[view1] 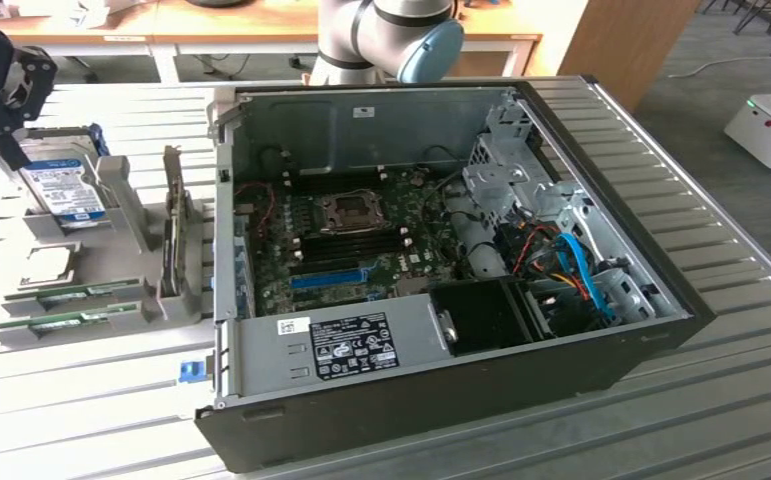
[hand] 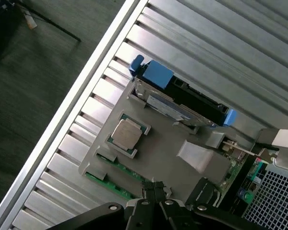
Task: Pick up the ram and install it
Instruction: 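Pick up the ram and move it above insertion slot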
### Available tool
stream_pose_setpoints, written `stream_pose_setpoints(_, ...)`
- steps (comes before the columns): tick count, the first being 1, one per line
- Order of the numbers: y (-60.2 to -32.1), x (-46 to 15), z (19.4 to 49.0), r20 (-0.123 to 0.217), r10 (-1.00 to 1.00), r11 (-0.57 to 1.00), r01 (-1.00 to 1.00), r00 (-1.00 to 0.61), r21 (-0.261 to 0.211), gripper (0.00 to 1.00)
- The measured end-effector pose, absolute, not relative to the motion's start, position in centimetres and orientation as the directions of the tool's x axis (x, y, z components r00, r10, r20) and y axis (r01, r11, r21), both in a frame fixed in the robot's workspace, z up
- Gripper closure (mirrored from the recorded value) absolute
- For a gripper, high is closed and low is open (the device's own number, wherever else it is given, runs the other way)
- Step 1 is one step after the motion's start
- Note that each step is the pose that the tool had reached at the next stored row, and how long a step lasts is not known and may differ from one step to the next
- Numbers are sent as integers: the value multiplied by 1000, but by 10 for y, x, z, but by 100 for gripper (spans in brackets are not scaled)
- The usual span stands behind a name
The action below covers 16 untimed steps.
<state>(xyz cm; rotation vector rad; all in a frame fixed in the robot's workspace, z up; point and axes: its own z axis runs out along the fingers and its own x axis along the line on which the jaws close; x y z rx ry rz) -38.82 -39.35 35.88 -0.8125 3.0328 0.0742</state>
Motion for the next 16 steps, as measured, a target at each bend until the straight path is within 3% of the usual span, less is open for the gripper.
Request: stream_pose_setpoints(16,-394,-388,358,-13,-661,749,-661,-750,45,89)
